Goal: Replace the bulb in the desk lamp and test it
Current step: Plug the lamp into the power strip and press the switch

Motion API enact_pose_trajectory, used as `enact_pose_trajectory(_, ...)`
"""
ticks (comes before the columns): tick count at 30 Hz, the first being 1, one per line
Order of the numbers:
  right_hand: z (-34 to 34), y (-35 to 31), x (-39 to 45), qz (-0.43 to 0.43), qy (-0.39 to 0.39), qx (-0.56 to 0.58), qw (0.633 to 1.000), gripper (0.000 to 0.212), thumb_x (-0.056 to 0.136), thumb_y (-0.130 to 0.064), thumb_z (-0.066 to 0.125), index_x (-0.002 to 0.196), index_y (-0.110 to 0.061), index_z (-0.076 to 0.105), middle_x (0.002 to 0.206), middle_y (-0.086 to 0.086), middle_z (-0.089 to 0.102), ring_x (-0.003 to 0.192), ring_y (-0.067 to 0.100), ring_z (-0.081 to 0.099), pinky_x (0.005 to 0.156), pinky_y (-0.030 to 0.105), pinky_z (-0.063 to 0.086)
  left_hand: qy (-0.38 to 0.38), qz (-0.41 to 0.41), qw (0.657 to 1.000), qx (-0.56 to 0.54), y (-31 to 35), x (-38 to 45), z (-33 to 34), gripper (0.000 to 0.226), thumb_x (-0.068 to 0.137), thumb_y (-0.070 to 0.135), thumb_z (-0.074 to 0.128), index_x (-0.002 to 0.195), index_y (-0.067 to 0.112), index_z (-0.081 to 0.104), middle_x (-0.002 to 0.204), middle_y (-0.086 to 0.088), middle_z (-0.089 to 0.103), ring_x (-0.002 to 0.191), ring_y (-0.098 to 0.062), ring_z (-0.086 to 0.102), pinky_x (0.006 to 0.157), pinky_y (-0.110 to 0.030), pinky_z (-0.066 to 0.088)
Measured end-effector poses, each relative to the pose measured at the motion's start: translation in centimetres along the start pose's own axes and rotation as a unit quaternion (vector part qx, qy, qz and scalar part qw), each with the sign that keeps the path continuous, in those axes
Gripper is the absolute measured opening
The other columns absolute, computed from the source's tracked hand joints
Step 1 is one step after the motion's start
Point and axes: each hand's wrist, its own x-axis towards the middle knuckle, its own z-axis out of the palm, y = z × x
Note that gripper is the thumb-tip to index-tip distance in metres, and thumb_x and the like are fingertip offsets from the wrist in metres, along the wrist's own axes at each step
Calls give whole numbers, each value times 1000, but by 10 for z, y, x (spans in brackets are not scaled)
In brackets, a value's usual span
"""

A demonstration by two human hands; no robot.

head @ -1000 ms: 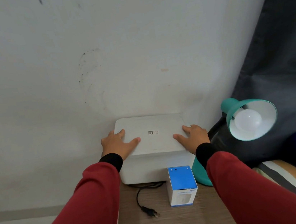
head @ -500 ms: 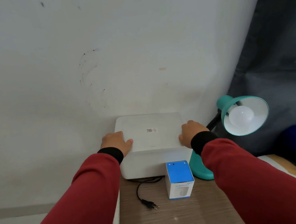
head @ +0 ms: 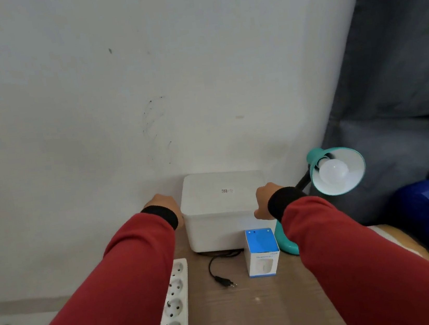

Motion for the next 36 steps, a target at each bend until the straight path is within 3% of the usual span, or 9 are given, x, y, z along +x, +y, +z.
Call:
enact_pose_trajectory(4, 12, -20, -12, -29, 5, 8, 1000, 20, 91, -25, 53, 99, -7, 58, 101, 15, 62, 80, 23, 52, 71, 30, 45, -1, -5, 1000, -3, -12, -19, 8, 31, 93, 24, 54, 115, 4, 61, 97, -9, 55, 84, -22, 55, 74, -25, 46)
enact_pose_trajectory(7, 28, -39, -17, -39, 3, 47, 998, 23, 90, -27, 54, 81, -6, 52, 78, 6, 53, 76, 23, 54, 64, 29, 45, -15, -6, 1000, -17, -22, -28, 23, 32, 92, 25, 55, 115, 3, 60, 113, -12, 62, 102, -25, 63, 78, -25, 48)
enact_pose_trajectory(9, 45, -48, -15, -60, -16, 82, 995, 26, 90, -29, 55, 98, -6, 64, 100, 8, 64, 94, 25, 61, 79, 31, 51, -34, -4, 999, -28, -29, -32, 41, 36, 92, 30, 55, 115, 2, 61, 117, -11, 63, 107, -25, 62, 79, -25, 48)
enact_pose_trajectory(12, 74, -60, -15, -78, -19, 159, 984, 39, 88, -29, 60, 124, -16, 58, 128, 5, 60, 121, 23, 53, 103, 30, 42, -57, -1, 997, -42, -42, -37, 71, 42, 91, 38, 56, 115, 4, 61, 120, -9, 63, 110, -24, 60, 82, -25, 47)
enact_pose_trajectory(18, 129, -78, -4, -65, -40, 255, 964, 40, 87, -18, 57, 127, -21, 57, 129, 5, 61, 120, 24, 54, 106, 29, 40, -88, 4, 991, -103, -67, -50, 131, 47, 95, 36, 49, 137, 15, 48, 141, -4, 52, 131, -19, 47, 108, -24, 34)
enact_pose_trajectory(22, 157, -84, 10, -75, -75, 223, 969, 39, 88, -18, 58, 127, -16, 58, 132, 6, 60, 122, 24, 54, 106, 32, 41, -98, -15, 950, -296, -81, -55, 162, 49, 90, 22, 63, 136, 31, 49, 134, -1, 59, 125, -18, 54, 105, -23, 38)
enact_pose_trajectory(25, 173, -87, 22, -71, -83, 224, 969, 41, 87, -21, 59, 128, -26, 56, 134, 1, 58, 123, 20, 54, 107, 28, 41, -90, -45, 903, -418, -87, -57, 171, 52, 86, 12, 67, 132, 32, 52, 127, 0, 64, 120, -15, 57, 105, -23, 37)
enact_pose_trajectory(32, 188, -94, 36, -62, -61, 228, 970, 42, 87, -5, 49, 117, -30, 66, 132, 0, 59, 122, 20, 54, 106, 26, 41, -93, -42, 883, -458, -85, -59, 172, 54, 89, 8, 63, 136, 30, 49, 123, 0, 66, 103, -4, 53, 103, -19, 35)
enact_pose_trajectory(36, 185, -97, 32, -6, -62, 397, 916, 38, 84, -5, 56, 115, -25, 68, 118, 0, 67, 111, 15, 61, 98, 23, 46, -85, -51, 880, -465, -83, -61, 172, 53, 90, 7, 62, 136, 28, 48, 122, -2, 66, 100, -3, 50, 104, -20, 35)
